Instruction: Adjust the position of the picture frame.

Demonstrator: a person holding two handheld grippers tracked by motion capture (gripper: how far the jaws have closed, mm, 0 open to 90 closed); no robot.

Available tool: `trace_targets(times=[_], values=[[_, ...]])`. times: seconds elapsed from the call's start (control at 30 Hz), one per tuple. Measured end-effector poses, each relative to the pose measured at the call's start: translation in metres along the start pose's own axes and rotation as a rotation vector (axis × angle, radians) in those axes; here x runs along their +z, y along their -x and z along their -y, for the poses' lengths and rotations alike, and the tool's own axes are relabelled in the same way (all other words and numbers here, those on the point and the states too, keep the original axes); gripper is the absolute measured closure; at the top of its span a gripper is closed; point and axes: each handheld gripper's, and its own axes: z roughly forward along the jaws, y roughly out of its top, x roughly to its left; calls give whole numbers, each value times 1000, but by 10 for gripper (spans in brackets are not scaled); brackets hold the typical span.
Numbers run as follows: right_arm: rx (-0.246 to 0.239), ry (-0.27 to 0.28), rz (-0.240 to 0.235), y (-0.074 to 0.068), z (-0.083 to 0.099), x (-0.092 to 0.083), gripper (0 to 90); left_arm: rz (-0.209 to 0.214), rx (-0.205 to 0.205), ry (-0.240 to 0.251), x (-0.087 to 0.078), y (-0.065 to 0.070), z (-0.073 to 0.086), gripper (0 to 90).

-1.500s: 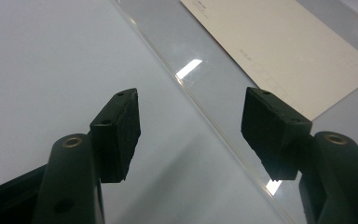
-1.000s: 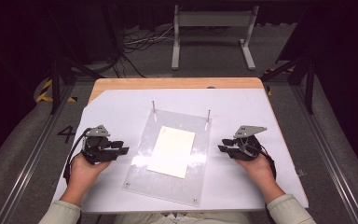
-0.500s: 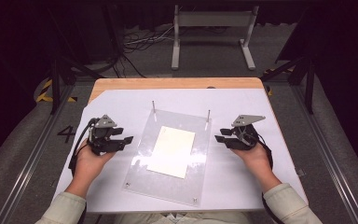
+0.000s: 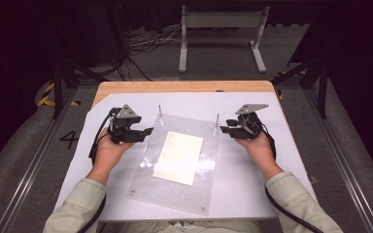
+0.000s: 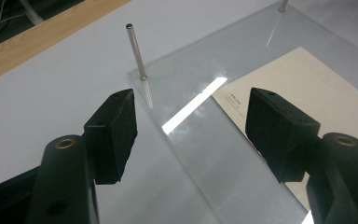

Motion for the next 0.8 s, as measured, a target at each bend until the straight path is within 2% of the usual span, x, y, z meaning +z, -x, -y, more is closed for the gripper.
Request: trace_targets(times=[0.17,0.43,0.63,0.8], values=[[10,-13,15,7,-4,14,565,4,-24,-16,19,-7,-2,323],[14,-34,19,12,-6,34,576,20,-65,-32,34,-13,3,259],[0,-63,16,10,-10,48,639,21,-67,-43,36,-14,6,254],[-33,-94,38,5,-14,59,705,24,-76,-45,36,-15,6,252]])
